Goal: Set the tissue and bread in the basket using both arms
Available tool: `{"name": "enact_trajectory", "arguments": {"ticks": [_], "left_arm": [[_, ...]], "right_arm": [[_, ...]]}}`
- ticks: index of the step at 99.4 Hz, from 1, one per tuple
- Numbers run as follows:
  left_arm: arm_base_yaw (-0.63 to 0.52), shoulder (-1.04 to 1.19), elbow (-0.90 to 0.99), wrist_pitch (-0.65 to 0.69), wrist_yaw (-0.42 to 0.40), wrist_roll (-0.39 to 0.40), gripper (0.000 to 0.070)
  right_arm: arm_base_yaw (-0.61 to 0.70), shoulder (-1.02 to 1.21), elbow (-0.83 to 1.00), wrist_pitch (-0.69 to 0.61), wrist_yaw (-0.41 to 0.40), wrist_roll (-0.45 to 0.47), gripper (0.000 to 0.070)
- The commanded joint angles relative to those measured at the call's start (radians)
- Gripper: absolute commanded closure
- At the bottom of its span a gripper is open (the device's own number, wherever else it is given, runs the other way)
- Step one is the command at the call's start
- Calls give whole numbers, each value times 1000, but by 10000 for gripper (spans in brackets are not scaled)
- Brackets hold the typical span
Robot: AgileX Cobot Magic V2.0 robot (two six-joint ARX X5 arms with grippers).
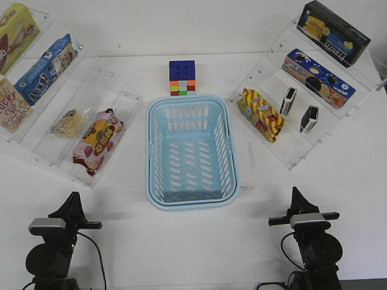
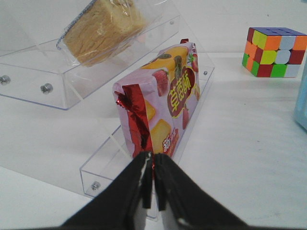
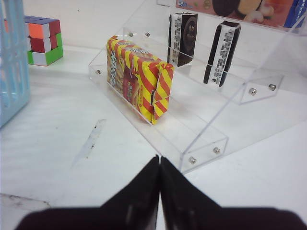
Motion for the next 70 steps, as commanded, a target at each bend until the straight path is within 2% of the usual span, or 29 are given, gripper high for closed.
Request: {"name": "enact_trajectory", "arguments": {"ticks": [1,70], "left_arm": [[2,-2,-20,10,2,2,699],[2,-2,-20,10,2,2,699]], "right_arm": [[-2,-2,-2,13,0,13,700],[-2,-2,-2,13,0,5,700]]}}
